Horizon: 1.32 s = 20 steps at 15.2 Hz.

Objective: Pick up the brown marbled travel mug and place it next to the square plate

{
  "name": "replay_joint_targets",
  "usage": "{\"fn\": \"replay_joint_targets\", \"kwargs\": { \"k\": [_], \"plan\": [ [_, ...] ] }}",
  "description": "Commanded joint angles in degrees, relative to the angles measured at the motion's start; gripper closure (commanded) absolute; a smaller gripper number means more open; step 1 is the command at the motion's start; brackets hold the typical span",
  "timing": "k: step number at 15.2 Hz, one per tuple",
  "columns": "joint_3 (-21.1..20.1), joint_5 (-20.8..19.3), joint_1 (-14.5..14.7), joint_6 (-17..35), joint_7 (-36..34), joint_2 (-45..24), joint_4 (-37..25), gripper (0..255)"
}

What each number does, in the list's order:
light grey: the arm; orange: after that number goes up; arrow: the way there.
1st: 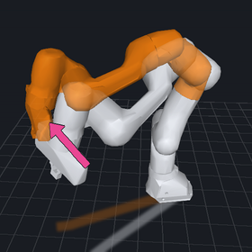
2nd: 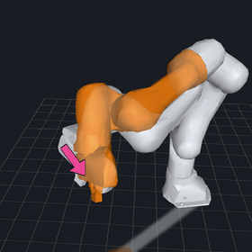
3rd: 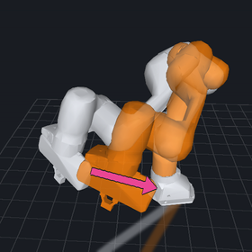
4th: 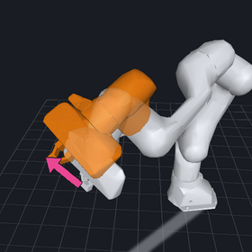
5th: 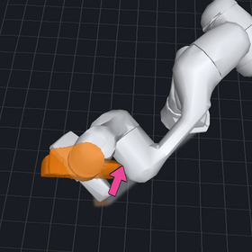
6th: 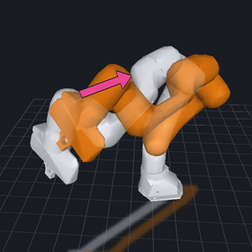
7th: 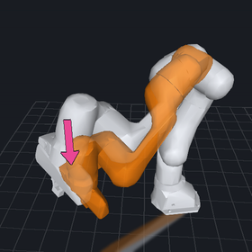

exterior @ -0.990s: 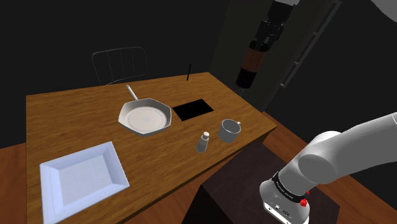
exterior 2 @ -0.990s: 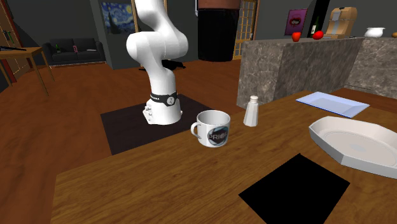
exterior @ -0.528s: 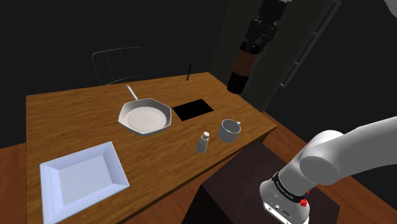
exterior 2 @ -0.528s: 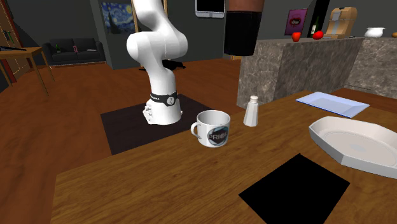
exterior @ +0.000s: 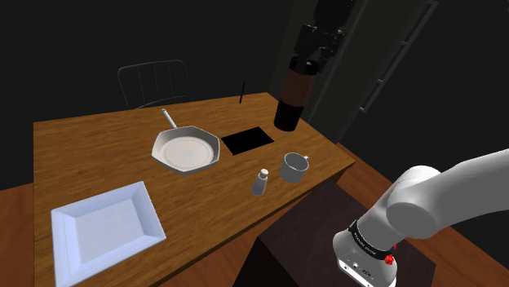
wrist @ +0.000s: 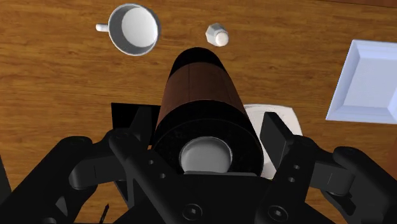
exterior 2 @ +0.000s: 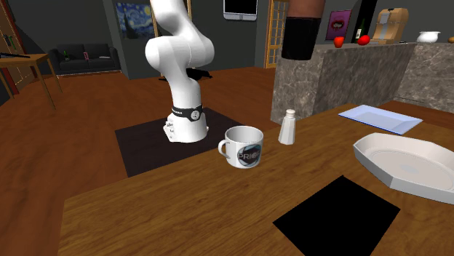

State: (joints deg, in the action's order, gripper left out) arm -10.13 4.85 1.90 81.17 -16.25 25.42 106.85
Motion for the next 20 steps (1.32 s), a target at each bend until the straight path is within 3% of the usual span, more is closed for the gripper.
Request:
{"fn": "replay_joint_targets", "kwargs": {
  "k": [1,12,20],
  "plan": [
    [-2.2,0.8,0.8,0.1,-3.1,-0.8,-0.9,255],
    [-14.9,2.6,4.8,0.8,-20.2,-9.4,-10.0,255],
    [-25.0,-2.3,9.0,0.2,-34.7,-22.2,-22.6,255]
  ]
}}
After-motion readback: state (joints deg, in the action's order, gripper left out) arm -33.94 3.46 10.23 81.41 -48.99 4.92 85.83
